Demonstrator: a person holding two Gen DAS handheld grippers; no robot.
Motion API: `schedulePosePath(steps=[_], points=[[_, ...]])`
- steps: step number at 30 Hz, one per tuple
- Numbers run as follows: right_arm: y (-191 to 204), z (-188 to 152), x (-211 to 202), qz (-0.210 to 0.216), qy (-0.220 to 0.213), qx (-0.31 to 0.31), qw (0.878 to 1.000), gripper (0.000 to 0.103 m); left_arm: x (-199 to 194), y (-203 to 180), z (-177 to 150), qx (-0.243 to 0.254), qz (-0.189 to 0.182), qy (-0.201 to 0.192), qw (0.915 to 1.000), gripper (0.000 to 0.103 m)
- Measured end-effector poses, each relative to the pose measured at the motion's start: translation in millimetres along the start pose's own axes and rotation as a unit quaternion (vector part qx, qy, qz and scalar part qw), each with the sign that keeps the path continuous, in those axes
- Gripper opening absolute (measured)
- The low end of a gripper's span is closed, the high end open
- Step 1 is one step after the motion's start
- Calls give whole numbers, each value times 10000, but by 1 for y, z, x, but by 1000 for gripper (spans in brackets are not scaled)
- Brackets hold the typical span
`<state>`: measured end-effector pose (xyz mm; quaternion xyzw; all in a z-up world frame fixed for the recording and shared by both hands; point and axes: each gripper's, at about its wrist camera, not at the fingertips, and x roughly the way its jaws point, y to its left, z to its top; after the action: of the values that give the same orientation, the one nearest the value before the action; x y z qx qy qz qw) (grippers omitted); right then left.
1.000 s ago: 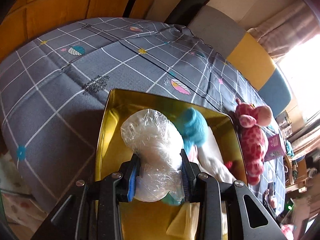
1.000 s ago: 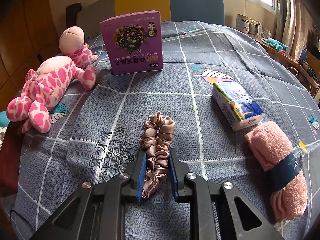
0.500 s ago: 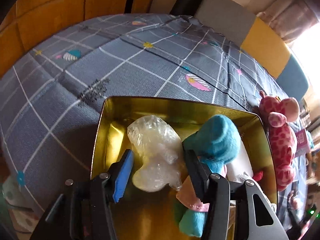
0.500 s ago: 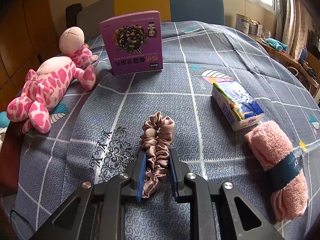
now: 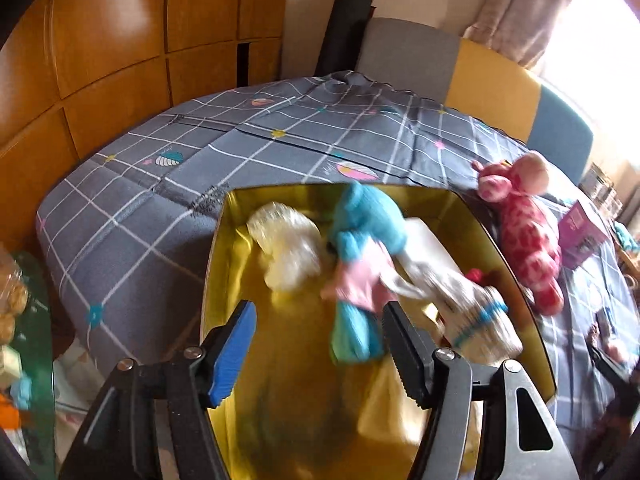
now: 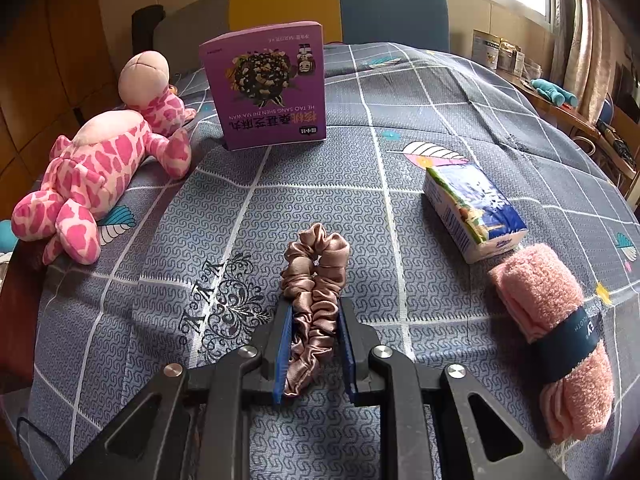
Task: Organize soft objects
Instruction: 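Carry the brown scrunchie into the gold tray and open the right gripper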
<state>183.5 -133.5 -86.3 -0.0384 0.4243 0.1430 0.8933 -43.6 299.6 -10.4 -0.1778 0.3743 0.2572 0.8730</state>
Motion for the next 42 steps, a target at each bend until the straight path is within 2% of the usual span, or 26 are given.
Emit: schedulePosePath(steps=[8,21,25,29,32,36,42], points=[[6,-1,0,-206,-3,-156,9997,20,-28,-21,-29,271,-53,-113,9996,66],[15,0,1,-588,103,-234,9979,20,-52,-32,-43,414,-179,-244,9987,66],[16,0,-8,-558,184,-68,9982,18,-54,-30,-44,429,-192,-266,9985,66],[25,1,-23,-413,68,-96,9991,18,-54,-29,-45,407,-206,-265,9986,66],[35,3,-38,-127,-44,-95,9999,18,-54,-27,-45,393,-208,-254,9987,66],[63,10,-63,521,-221,-323,9979,18,-52,-24,-44,364,-184,-241,9989,66],[132,20,-92,1769,-245,-892,9799,18,-49,-20,-44,308,-141,-208,9992,66]])
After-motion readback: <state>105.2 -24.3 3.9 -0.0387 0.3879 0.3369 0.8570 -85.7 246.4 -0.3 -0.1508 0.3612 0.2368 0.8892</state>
